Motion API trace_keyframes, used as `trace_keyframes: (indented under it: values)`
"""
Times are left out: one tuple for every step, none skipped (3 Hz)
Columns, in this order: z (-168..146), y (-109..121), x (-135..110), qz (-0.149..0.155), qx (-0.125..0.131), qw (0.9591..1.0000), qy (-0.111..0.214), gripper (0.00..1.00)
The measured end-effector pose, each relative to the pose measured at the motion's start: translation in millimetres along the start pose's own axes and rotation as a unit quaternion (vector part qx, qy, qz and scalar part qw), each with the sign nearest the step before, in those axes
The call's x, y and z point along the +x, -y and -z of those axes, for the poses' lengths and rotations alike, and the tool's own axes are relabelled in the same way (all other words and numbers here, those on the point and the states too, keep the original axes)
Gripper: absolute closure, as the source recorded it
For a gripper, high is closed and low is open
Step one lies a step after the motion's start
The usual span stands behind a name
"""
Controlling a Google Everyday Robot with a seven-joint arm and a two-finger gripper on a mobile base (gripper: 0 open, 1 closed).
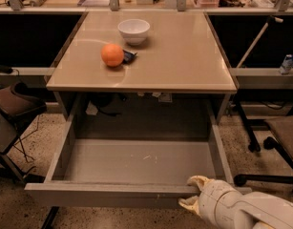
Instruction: Open top drawer
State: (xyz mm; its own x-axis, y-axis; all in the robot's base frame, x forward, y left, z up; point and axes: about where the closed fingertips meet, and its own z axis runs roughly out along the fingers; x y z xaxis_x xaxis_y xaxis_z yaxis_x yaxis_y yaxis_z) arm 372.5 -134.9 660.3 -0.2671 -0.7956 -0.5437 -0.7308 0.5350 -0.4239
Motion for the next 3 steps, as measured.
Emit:
trace_keyframes:
  values:
    - [0.0, 0.0, 0.0, 0.0, 0.0, 1.0, 0.0, 0.58]
    - [0.0, 0.0, 0.0, 0.0, 0.0, 1.0, 0.0, 0.34]
    - [0.0, 0.0, 0.0, 0.0, 0.0, 1.0, 0.0, 0.11]
